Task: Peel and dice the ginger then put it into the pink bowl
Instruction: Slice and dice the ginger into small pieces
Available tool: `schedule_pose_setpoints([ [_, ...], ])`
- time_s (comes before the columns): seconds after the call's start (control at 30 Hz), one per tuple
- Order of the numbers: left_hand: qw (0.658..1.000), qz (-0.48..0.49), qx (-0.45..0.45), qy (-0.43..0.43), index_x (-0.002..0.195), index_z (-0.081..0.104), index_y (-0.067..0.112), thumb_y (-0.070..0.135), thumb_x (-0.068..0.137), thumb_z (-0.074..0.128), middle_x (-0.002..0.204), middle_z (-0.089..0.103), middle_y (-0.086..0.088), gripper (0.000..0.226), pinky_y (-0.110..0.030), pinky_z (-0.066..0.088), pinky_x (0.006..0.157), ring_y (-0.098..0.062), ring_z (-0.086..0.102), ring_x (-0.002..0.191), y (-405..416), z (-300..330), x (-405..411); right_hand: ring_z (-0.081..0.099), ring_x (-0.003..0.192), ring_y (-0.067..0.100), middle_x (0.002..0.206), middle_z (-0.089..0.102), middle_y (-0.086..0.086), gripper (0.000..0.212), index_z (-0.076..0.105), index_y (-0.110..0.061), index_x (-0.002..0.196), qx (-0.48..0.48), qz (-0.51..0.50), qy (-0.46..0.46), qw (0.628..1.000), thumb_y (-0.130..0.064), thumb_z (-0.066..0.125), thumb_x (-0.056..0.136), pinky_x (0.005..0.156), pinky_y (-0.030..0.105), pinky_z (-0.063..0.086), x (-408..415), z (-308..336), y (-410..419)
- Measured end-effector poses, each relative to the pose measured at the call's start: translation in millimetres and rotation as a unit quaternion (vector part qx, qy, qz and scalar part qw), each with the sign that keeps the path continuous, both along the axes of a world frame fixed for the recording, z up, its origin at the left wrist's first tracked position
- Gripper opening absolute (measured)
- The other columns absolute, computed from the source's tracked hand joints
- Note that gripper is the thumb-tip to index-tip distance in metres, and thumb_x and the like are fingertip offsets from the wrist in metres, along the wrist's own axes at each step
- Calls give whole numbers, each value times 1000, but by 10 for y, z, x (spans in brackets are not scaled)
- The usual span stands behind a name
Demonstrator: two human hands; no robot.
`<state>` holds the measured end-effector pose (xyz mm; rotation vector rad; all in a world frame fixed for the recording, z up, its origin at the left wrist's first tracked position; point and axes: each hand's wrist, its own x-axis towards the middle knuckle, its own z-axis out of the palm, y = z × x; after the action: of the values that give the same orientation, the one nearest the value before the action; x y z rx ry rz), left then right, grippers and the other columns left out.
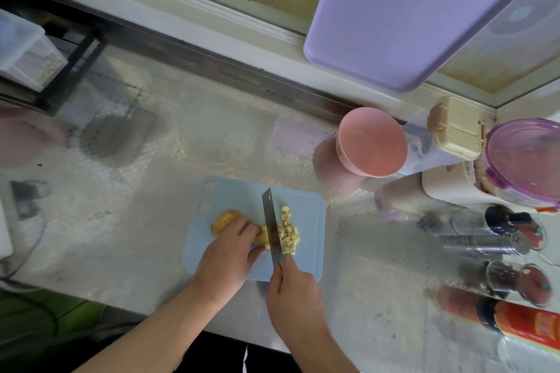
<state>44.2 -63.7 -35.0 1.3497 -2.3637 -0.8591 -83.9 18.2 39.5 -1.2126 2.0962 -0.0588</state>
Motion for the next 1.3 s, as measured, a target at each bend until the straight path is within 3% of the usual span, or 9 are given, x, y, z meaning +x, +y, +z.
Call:
schedule_pose_setpoints([
  [0.3, 1000, -2, -13, 0, 96, 68, 18, 24, 80, 87, 98, 65, 6, 25, -14, 44, 65, -13, 66, 85, -8, 6, -14, 64, 78, 20, 84, 61, -2, 16, 47, -24, 114, 13, 16, 8, 1000, -27, 35, 105, 65, 31, 51, 24, -29, -87],
  [0.53, 1000, 2, -2, 1, 89, 61, 19, 17, 81, 84, 94, 57, 7, 24, -27, 47, 53, -14, 60, 83, -16, -4, -25, 64, 78, 26, 88, 66, 3, 9, 43, -23, 107, 27, 11, 9, 1000, -22, 35, 102, 68, 39, 54, 86, -109, -178],
  [0.7, 1000, 8, 9, 4, 99, 65, 19, 21, 83, 83, 103, 60, 7, 25, -22, 46, 55, -13, 63, 85, 12, 7, -2, 67, 74, 24, 81, 65, 2, 14, 45, -23, 107, -3, -8, 7, 1000, -29, 33, 106, 67, 41, 58, 67, -142, -158],
  [0.83, 1000, 13, 4, 14, 105, 64, 19, 25, 85, 81, 106, 61, 5, 26, -25, 55, 58, -14, 66, 86, 26, 4, 31, 66, 71, 20, 78, 64, 0, 15, 47, -26, 110, -24, -12, 6, 1000, -32, 33, 106, 63, 38, 58, 21, -115, -81],
  [0.97, 1000, 10, -1, 22, 103, 66, 17, 20, 86, 80, 104, 62, 4, 21, -23, 55, 61, -15, 66, 87, 15, 18, 19, 63, 70, 20, 80, 65, 1, 22, 49, -22, 119, -27, -19, 1, 999, -33, 34, 106, 53, 25, 44, 34, -90, -11],
  [1.07, 1000, 13, 4, 23, 101, 68, 17, 18, 86, 82, 104, 63, 5, 20, -20, 52, 62, -14, 66, 87, 6, 26, 5, 64, 70, 19, 78, 62, -1, 14, 45, -25, 103, -14, -14, 0, 1000, -33, 34, 106, 59, 29, 52, 69, -82, 6],
  [1.13, 1000, 13, 7, 24, 99, 68, 17, 18, 86, 82, 103, 62, 6, 19, -20, 51, 61, -13, 65, 86, 1, 25, 6, 59, 66, 18, 74, 57, -3, 12, 40, -26, 96, -9, -13, -1, 1000, -31, 34, 106, 58, 28, 48, 84, -86, 3],
  [1.2, 1000, 10, 4, 24, 97, 68, 17, 18, 86, 82, 103, 62, 6, 18, -20, 50, 61, -13, 65, 86, -1, 21, 14, 57, 65, 18, 73, 55, -3, 11, 38, -26, 96, -2, -10, 1, 1000, -30, 34, 106, 57, 27, 46, 88, -96, -3],
  [1.3, 1000, 4, -4, 24, 94, 67, 17, 16, 86, 82, 99, 61, 6, 17, -18, 46, 61, -14, 64, 85, -7, 24, 11, 63, 72, 19, 80, 61, -2, 9, 40, -26, 99, 14, -5, 6, 1000, -30, 35, 105, 62, 31, 53, 97, -94, -37],
])
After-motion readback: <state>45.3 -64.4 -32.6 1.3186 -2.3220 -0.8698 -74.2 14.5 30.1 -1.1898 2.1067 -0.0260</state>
